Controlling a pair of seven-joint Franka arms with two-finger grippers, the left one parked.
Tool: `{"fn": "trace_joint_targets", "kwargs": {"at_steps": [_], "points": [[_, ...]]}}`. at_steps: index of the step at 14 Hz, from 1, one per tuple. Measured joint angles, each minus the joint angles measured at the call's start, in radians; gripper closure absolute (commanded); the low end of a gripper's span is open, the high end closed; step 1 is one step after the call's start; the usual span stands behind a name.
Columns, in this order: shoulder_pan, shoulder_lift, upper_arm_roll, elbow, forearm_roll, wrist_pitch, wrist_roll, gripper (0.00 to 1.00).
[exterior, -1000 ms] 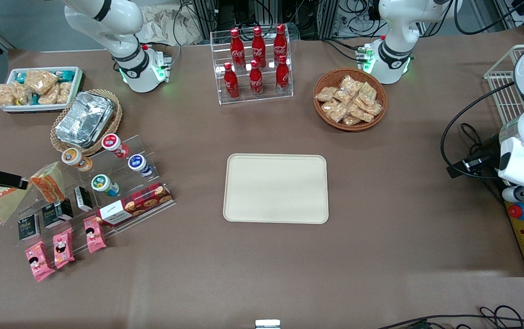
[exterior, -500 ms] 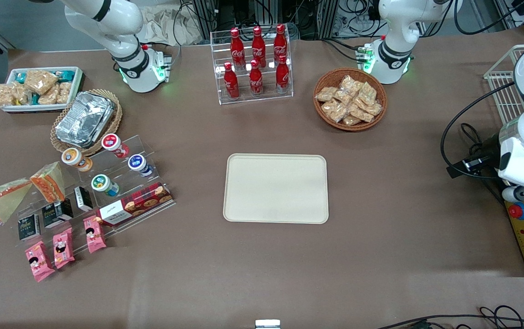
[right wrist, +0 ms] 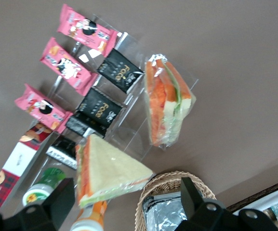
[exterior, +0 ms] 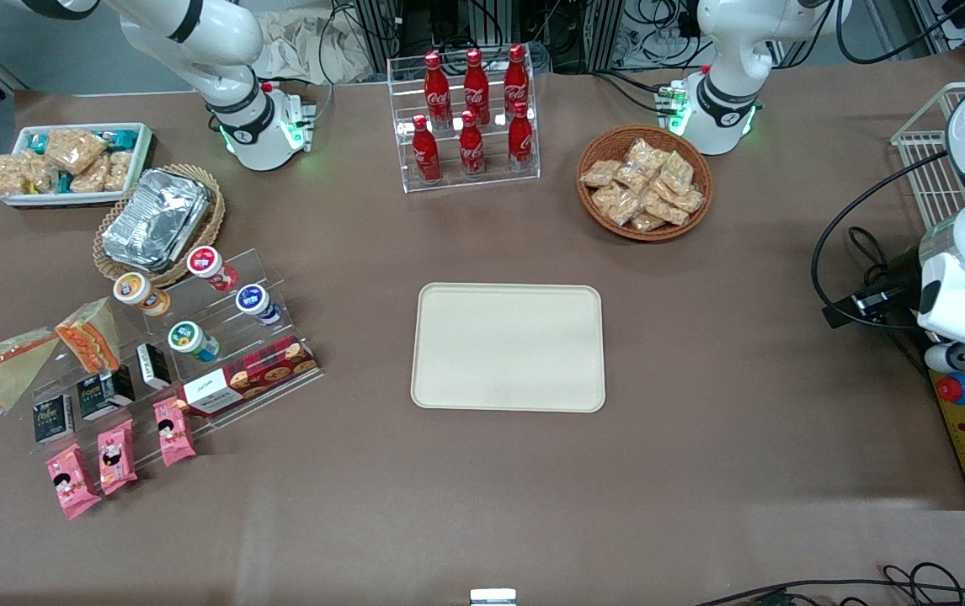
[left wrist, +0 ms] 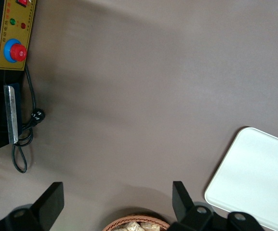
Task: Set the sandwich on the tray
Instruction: 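Close the right gripper on the wrapped sandwich's crust edge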
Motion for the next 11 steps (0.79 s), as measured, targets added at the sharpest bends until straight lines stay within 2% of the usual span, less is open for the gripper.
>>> {"fn": "trace_joint_targets", "kwargs": {"at_steps": [5,7,11], "points": [[-0.058,0.066,0.000,-0.038,0.011,0.053,0.006,0.02],[-0.062,0.082,0.001,-0.038,0.013,0.064,0.006,0.06],[-0.061,0.088,0.007,-0.038,0.013,0.107,0.008,0.05]]}}
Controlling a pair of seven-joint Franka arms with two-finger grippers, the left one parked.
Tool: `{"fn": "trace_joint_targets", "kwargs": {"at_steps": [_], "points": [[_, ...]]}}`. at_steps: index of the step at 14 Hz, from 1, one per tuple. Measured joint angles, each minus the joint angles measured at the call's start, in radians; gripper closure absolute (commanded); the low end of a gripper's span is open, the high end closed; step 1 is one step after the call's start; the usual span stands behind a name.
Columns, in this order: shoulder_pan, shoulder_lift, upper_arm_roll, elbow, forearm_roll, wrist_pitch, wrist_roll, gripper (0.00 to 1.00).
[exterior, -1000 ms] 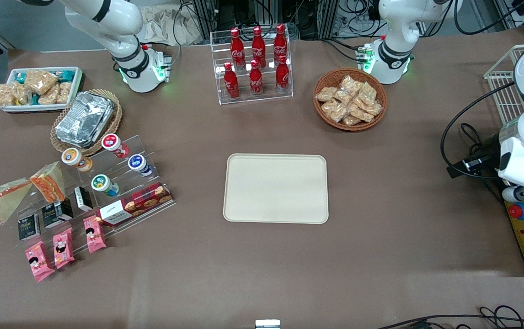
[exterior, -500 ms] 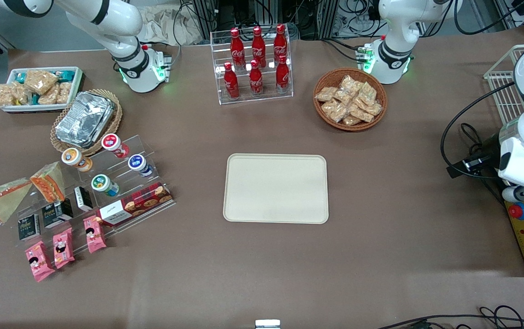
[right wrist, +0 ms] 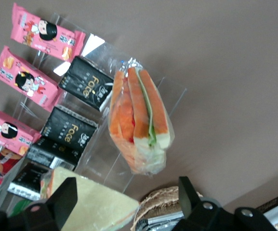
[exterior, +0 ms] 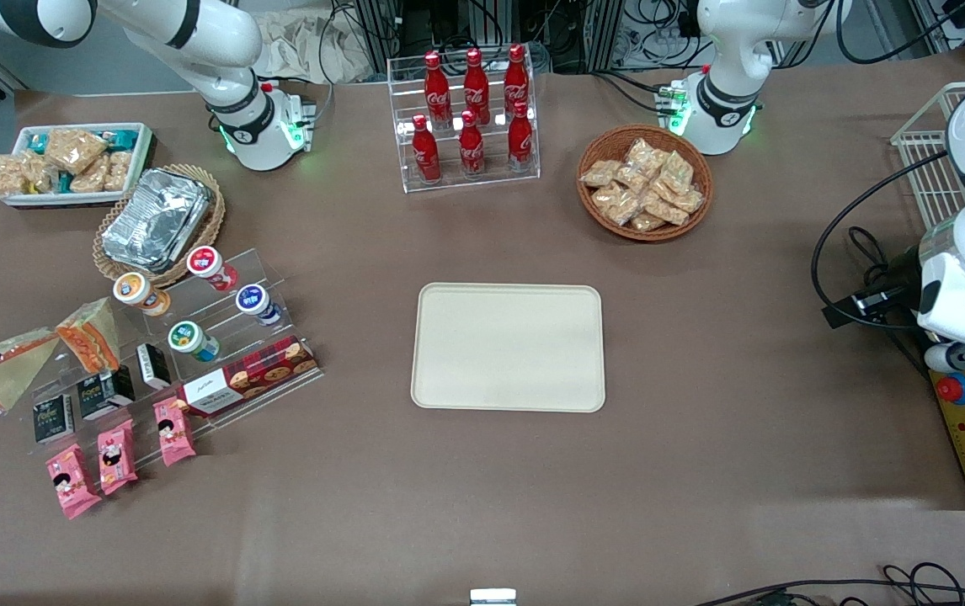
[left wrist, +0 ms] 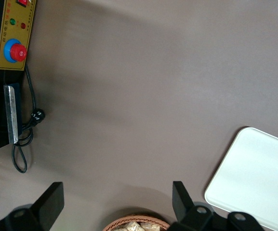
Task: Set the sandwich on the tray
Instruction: 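Close the right gripper on the wrapped sandwich's crust edge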
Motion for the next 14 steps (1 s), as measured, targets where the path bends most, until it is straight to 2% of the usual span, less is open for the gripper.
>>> {"fn": "trace_joint_targets", "kwargs": {"at_steps": [14], "points": [[-0.014,0.059,-0.002,-0.023,0.000,0.091,-0.002,0.05]]}}
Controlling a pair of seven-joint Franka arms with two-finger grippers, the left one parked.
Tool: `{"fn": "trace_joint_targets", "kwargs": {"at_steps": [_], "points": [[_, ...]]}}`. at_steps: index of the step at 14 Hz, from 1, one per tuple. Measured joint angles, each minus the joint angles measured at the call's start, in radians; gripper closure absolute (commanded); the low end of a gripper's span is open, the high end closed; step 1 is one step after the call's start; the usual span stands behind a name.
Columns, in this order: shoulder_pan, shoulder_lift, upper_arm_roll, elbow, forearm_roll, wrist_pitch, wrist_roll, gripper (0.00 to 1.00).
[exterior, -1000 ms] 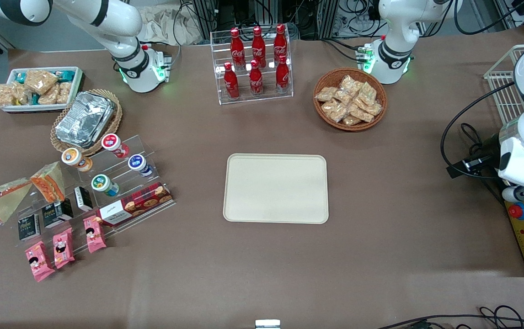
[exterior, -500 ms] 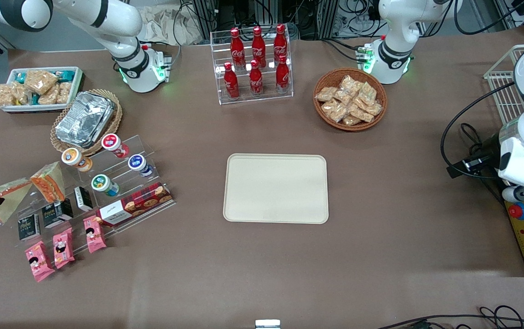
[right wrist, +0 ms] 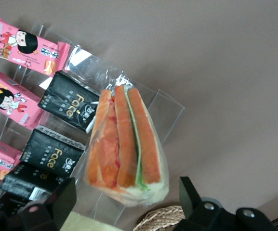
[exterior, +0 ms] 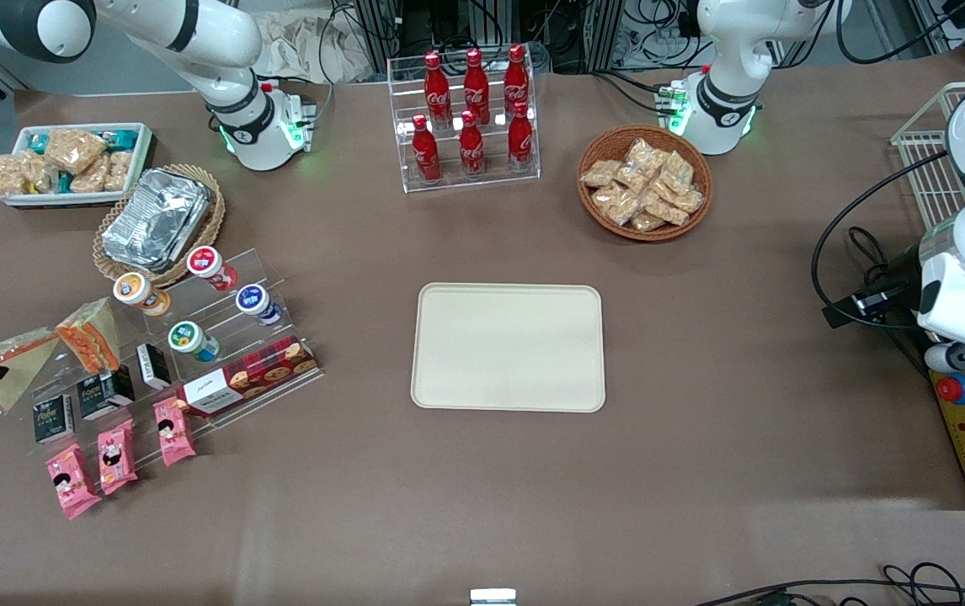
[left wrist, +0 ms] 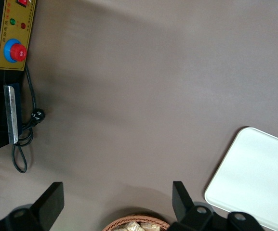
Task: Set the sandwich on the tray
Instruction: 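Close the right gripper on the wrapped sandwich's crust edge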
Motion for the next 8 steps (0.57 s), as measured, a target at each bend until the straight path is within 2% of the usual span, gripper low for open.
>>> {"fn": "trace_joint_targets", "kwargs": {"at_steps": [4,7,8], "points": [[0.000,0.022,0.000,-0.001,0.000,0.032,0.000,0.06],[0.001,0.032,0.001,-0.001,0.000,0.038,0.000,0.33],[0.001,0.032,0.001,0.000,0.000,0.038,0.000,0.46]]}}
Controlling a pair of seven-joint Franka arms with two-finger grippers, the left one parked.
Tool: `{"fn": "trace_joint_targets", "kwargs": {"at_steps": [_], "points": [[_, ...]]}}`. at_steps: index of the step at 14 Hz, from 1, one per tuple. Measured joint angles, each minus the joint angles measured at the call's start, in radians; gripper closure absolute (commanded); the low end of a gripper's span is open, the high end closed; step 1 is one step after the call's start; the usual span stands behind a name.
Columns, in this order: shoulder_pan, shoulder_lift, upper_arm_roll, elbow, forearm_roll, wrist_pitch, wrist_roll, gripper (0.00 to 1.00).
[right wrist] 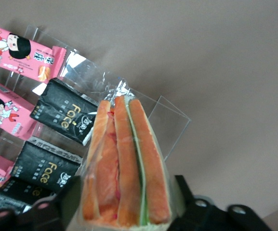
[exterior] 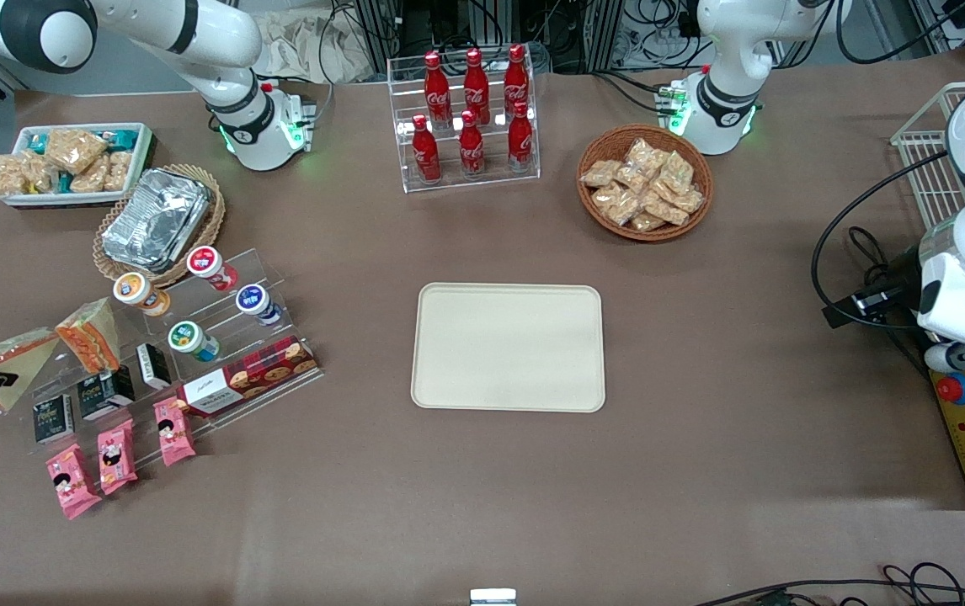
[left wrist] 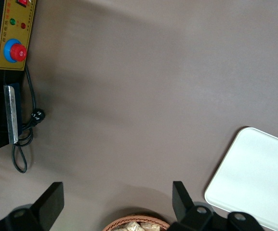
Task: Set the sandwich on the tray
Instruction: 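Close the right gripper on the wrapped sandwich's crust edge, then lift the sandwich off the rack with the right gripper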
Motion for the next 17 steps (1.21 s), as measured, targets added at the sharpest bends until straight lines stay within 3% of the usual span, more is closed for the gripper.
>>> {"fn": "trace_joint_targets", "kwargs": {"at_steps": [4,11,17], "points": [[0.003,-0.001,0.000,0.001,0.000,0.000,0.000,0.63],[0.009,-0.052,0.017,0.019,0.000,-0.018,-0.002,0.63],[0.115,-0.197,0.023,0.058,0.002,-0.138,-0.002,0.63]]}}
